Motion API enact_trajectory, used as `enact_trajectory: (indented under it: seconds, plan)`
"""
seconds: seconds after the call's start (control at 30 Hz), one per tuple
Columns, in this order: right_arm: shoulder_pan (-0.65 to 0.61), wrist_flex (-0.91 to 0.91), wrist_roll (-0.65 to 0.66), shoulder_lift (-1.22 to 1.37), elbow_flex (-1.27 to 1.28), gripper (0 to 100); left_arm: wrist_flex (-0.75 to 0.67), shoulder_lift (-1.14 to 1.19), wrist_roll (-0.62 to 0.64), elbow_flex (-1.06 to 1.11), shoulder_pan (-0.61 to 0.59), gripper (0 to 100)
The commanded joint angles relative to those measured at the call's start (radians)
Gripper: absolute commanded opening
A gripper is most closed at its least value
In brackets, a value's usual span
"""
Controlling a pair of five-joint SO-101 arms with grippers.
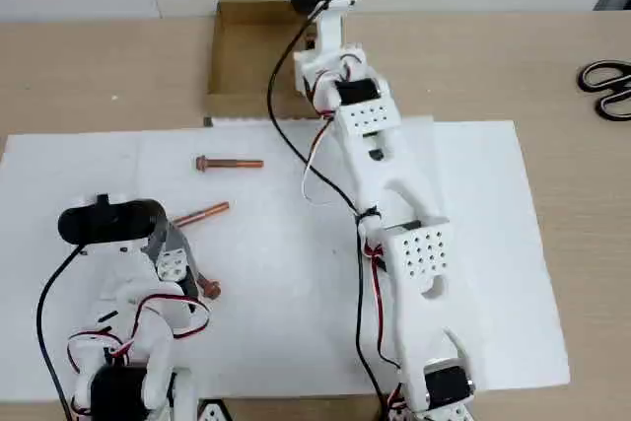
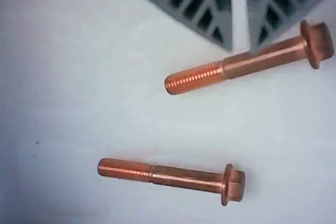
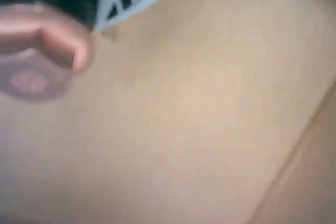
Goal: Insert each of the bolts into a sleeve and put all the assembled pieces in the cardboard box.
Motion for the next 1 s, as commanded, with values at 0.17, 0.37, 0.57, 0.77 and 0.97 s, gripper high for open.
enact_trajectory:
  seconds: [0.17,0.37,0.57,0.77,0.97]
  plan:
    - [-0.010,0.070,0.008,-0.035,-0.078,32.1,0.002,-0.008,-0.006,-0.002,0.000,1]
    - [-0.010,0.150,0.008,-0.038,-0.222,32.1,0.000,-0.008,-0.006,-0.002,0.000,1]
    - [-0.012,0.501,0.006,-0.036,-0.465,25.3,0.000,-0.008,-0.005,-0.002,0.000,1]
    - [-0.038,0.845,-0.078,-0.028,-0.634,13.4,0.000,-0.008,-0.003,-0.002,0.000,1]
    - [-0.047,0.997,-0.213,-0.030,-0.641,1.1,0.000,-0.008,-0.002,-0.002,0.000,1]
